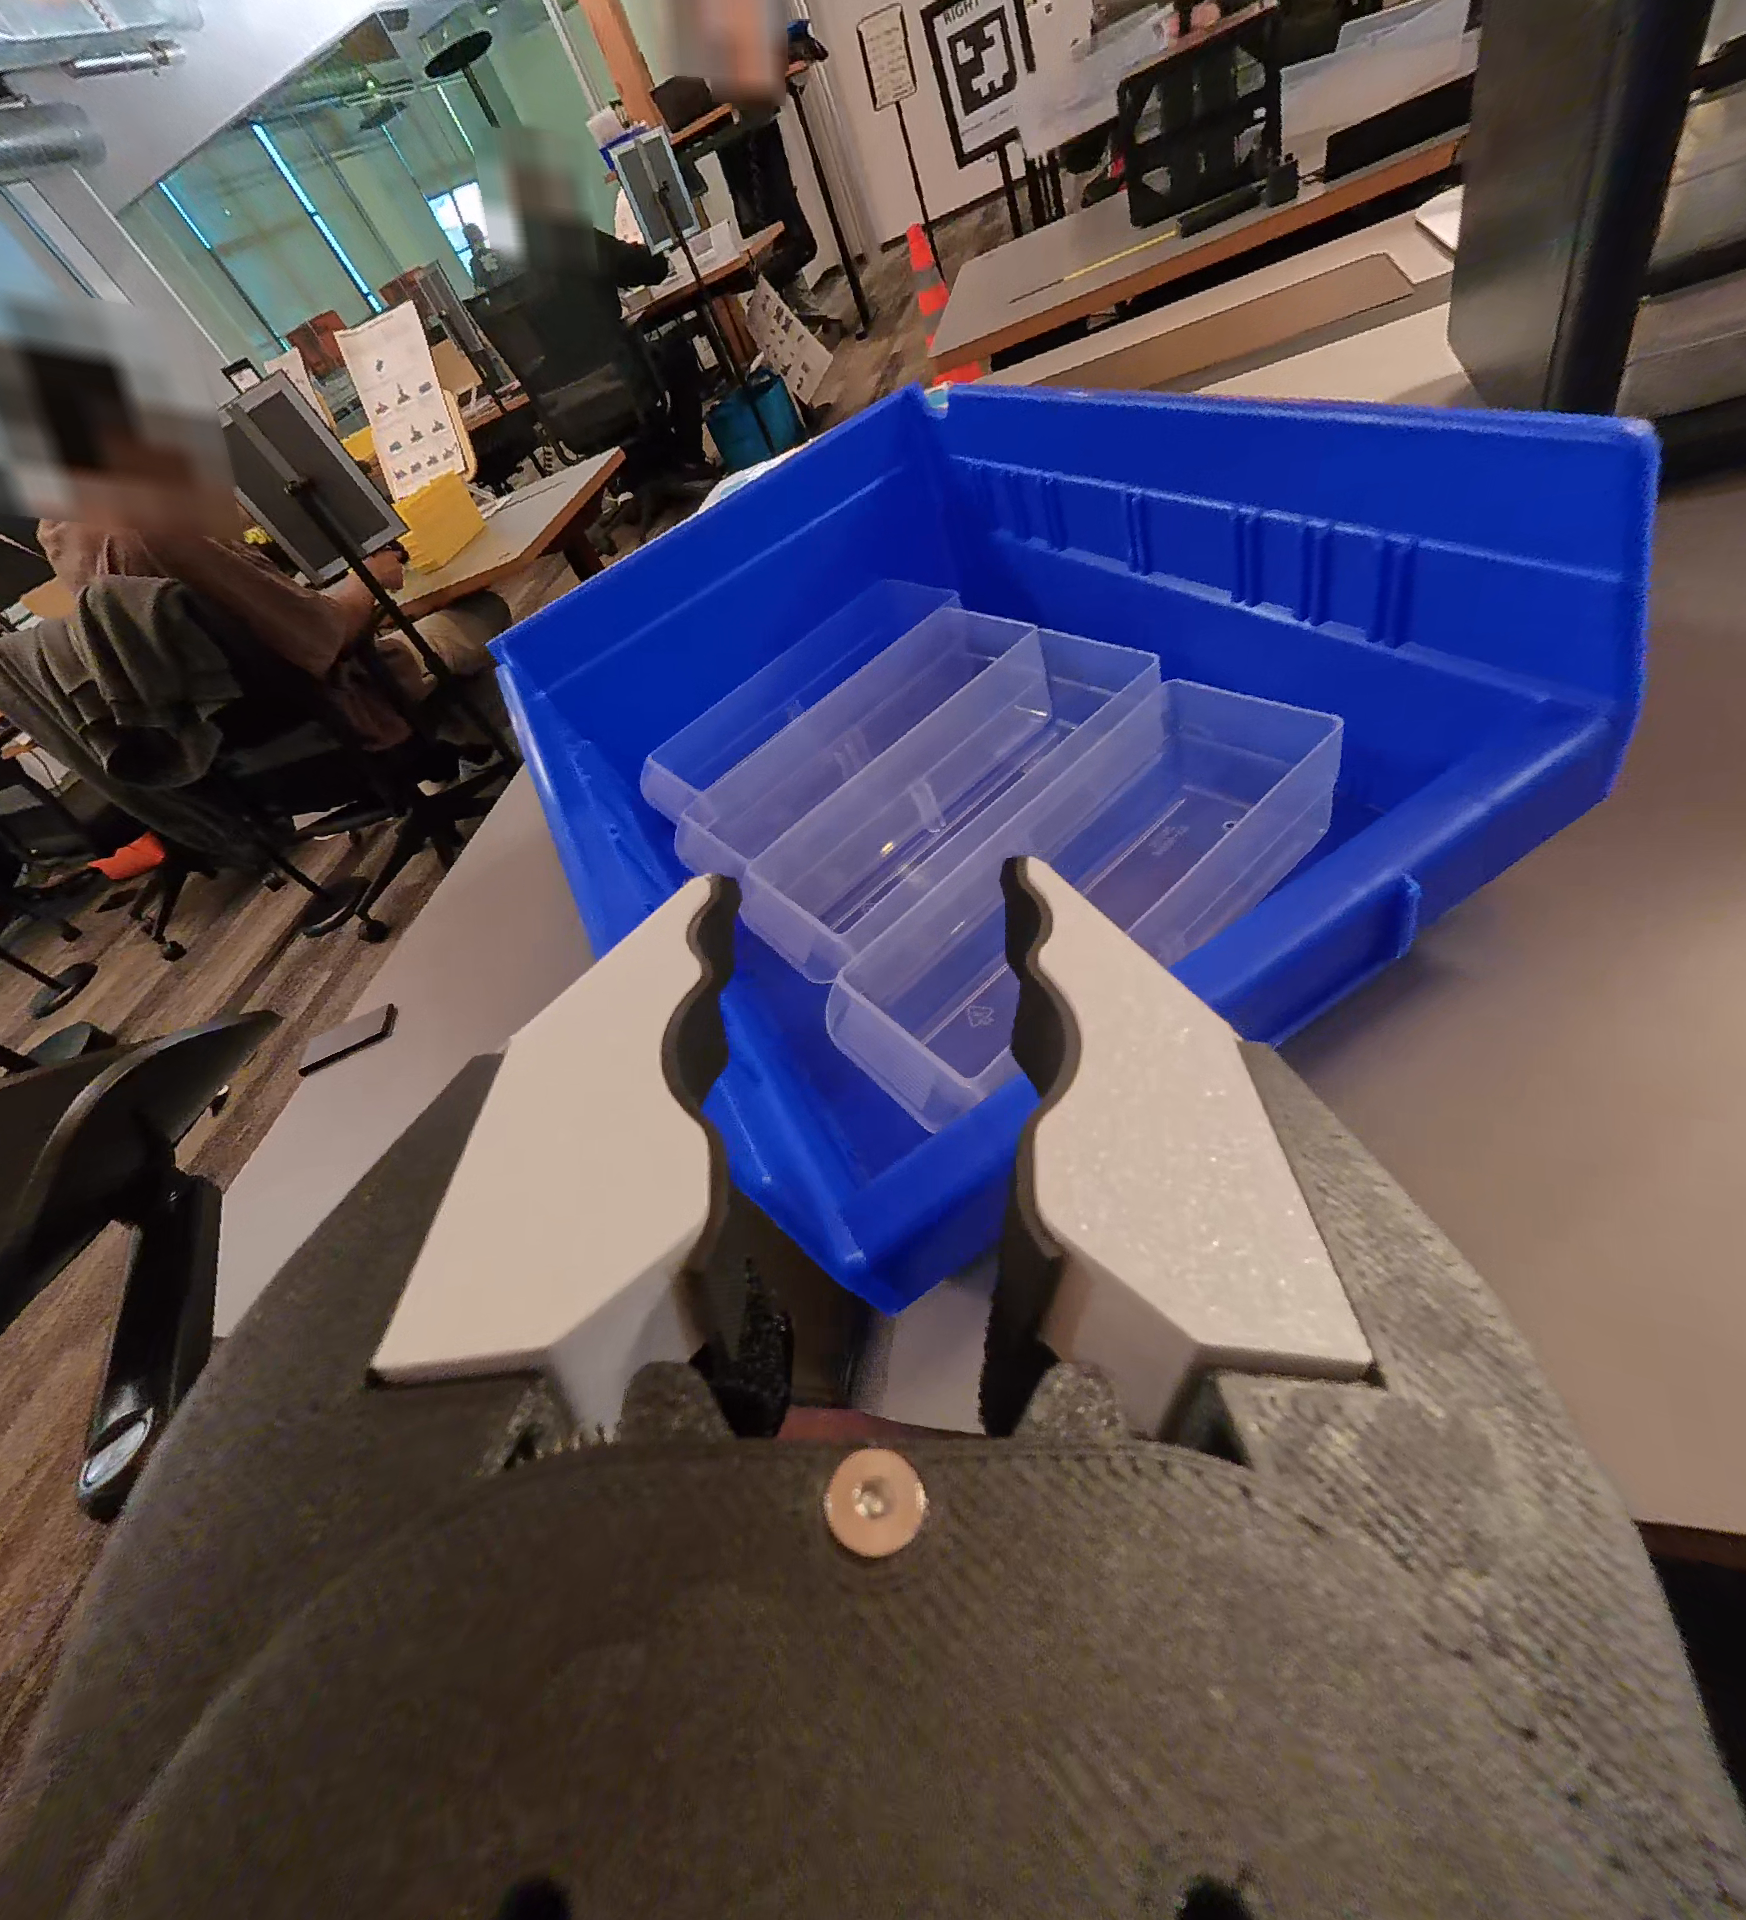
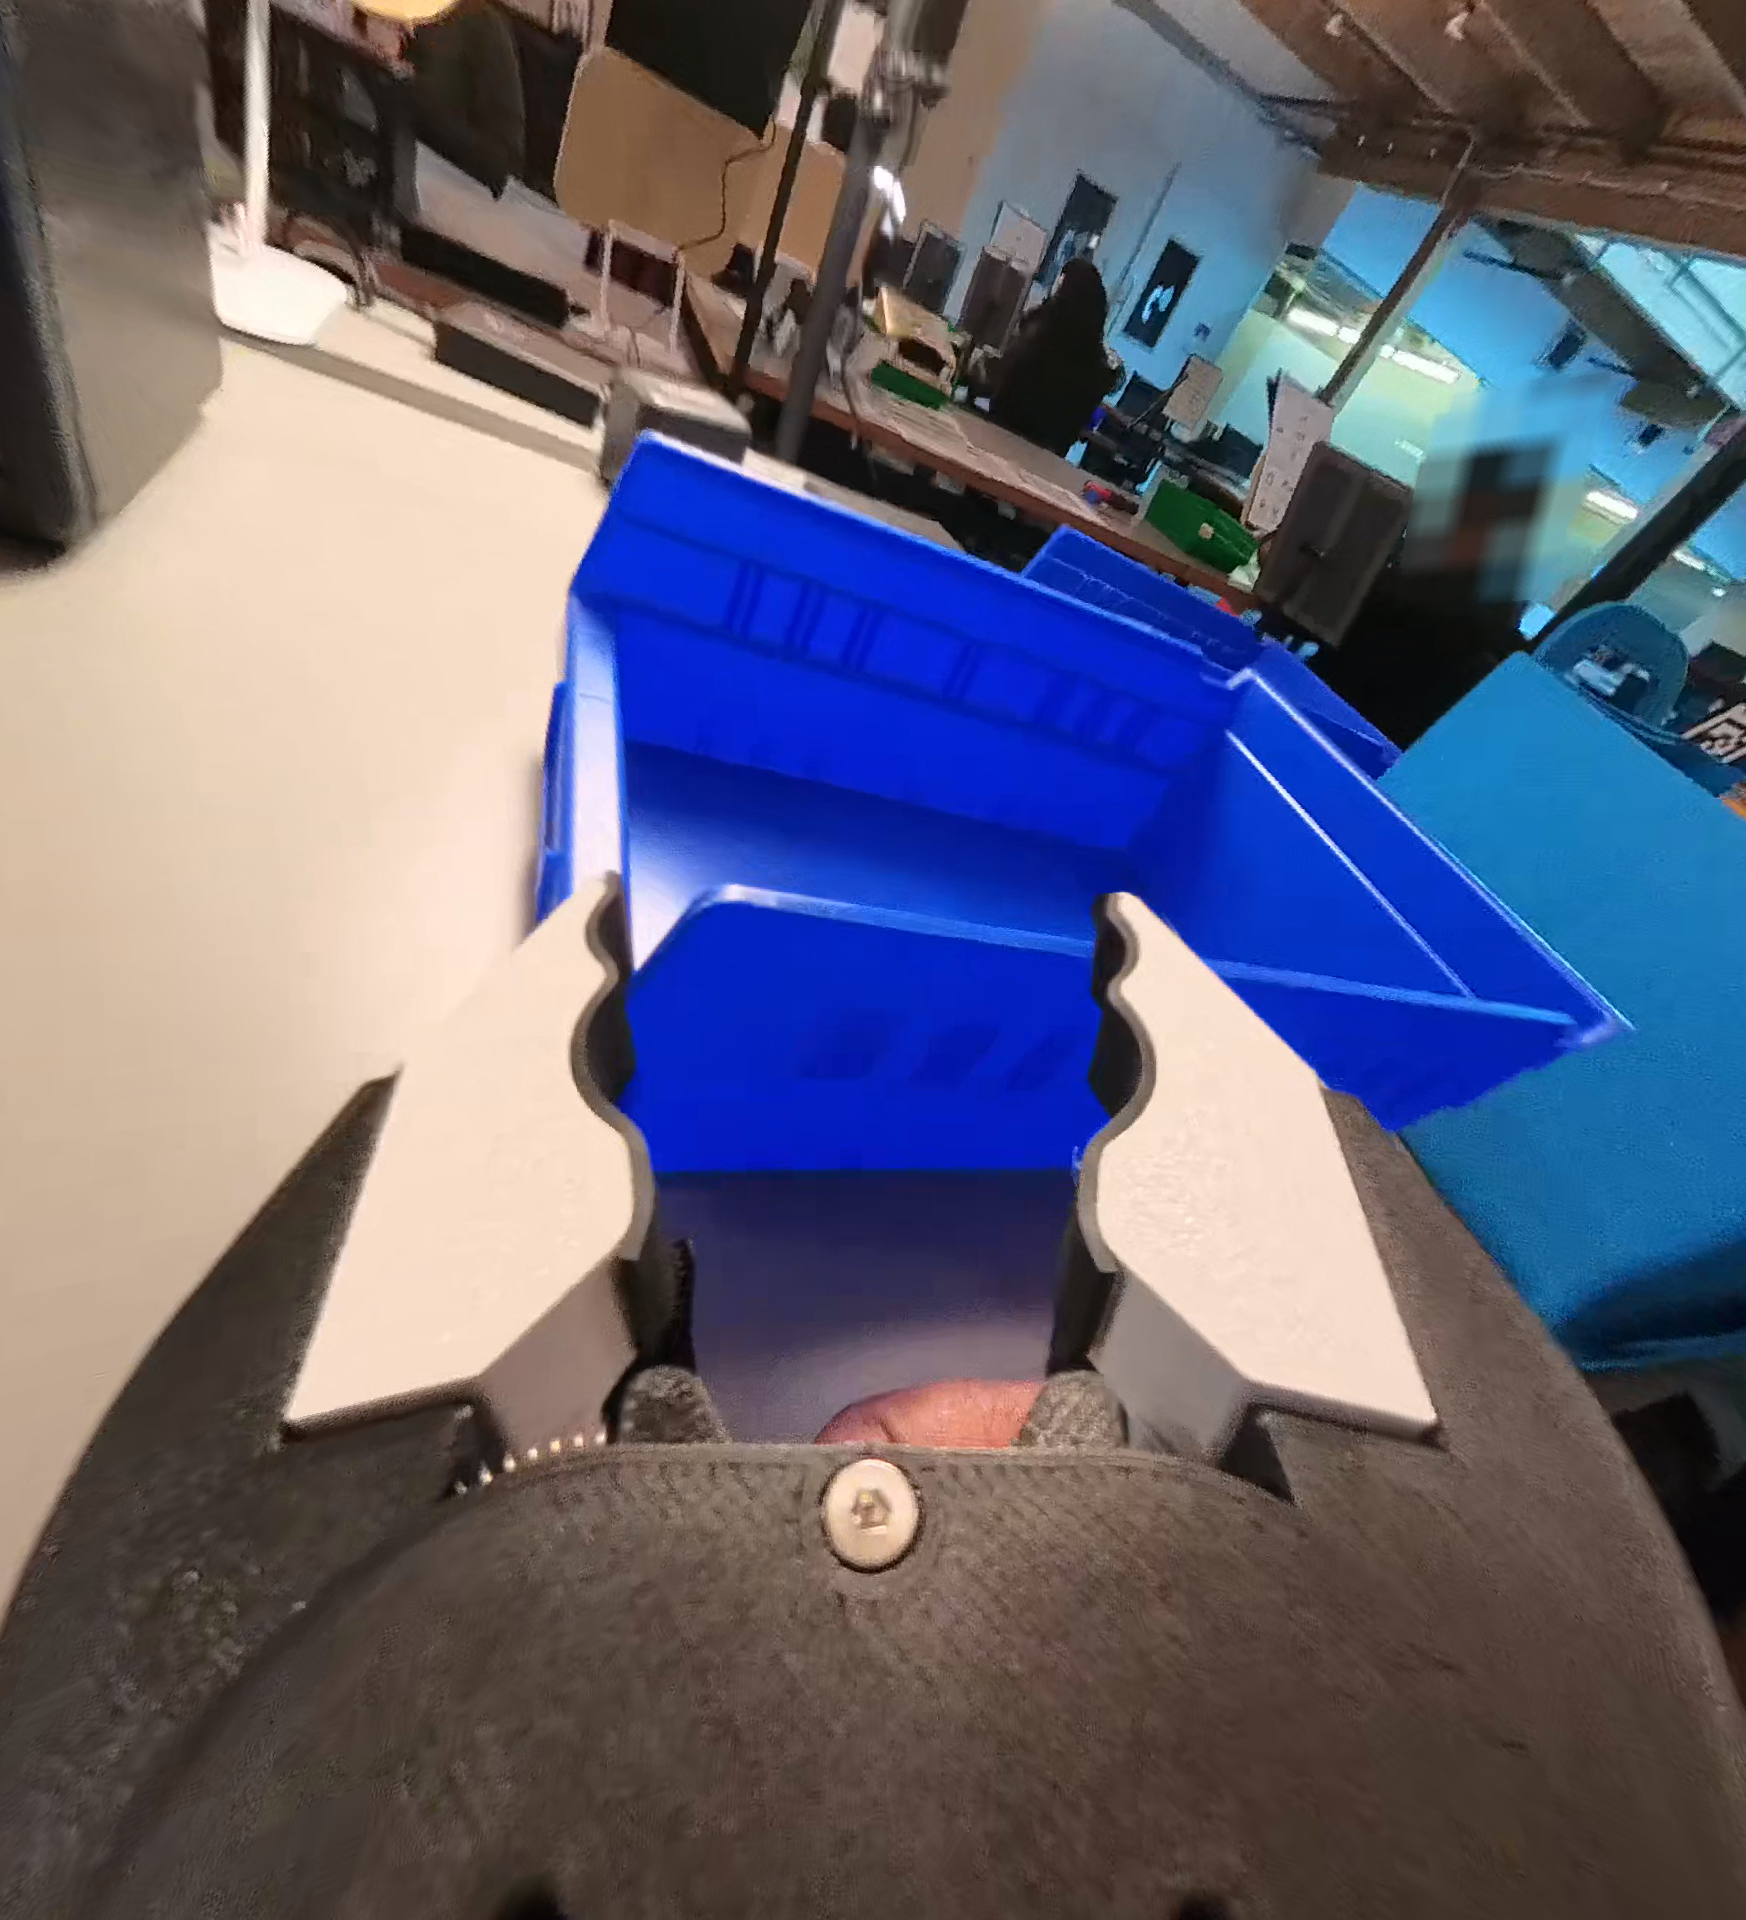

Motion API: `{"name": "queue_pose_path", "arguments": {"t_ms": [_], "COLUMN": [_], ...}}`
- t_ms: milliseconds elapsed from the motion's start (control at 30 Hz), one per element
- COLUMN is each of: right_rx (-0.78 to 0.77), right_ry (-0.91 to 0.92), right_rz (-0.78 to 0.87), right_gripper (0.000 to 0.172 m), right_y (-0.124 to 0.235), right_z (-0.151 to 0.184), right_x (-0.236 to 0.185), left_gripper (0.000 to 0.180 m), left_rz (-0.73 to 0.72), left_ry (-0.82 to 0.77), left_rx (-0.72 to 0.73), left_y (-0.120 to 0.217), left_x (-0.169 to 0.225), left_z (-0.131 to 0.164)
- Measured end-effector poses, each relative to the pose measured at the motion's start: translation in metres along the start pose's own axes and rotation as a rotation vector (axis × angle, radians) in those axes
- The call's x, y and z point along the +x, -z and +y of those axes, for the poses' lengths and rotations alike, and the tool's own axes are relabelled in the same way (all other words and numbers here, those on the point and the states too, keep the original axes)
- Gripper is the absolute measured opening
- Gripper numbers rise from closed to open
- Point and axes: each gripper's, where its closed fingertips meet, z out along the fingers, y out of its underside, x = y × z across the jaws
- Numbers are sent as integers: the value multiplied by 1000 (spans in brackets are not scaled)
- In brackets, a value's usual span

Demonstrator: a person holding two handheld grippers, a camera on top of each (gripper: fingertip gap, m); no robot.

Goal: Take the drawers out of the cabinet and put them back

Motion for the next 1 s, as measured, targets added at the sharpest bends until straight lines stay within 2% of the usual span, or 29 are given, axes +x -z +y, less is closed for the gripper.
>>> {"name": "queue_pose_path", "arguments": {"t_ms": [167,333,467,600,800,867,900,933,967,1000], "right_rx": [-60,-79,-68,-66,-53,-56,-68,-74,-65,-48], "right_ry": [16,-81,-126,-119,-187,-219,-244,-265,-286,-297], "right_rz": [27,62,99,99,72,73,70,59,40,32], "right_gripper": [83,83,83,90,104,95,89,74,70,69], "right_y": [0,4,5,10,17,13,10,7,5,4], "right_z": [23,31,31,31,36,42,46,50,52,52], "right_x": [49,74,80,78,65,67,68,69,69,71], "left_gripper": [50,37,37,45,52,48,39,32,22,19], "left_rz": [-31,-49,-68,-99,-87,-77,-71,-64,-55,-49], "left_ry": [20,60,71,96,129,132,128,122,124,130], "left_rx": [-19,-45,-59,-50,-136,-146,-152,-153,-143,-133], "left_y": [-10,-19,-18,0,-4,-12,-15,-18,-21,-23], "left_x": [-14,-29,-37,-43,-41,-39,-38,-38,-38,-38], "left_z": [6,9,7,4,29,34,35,36,34,32]}}
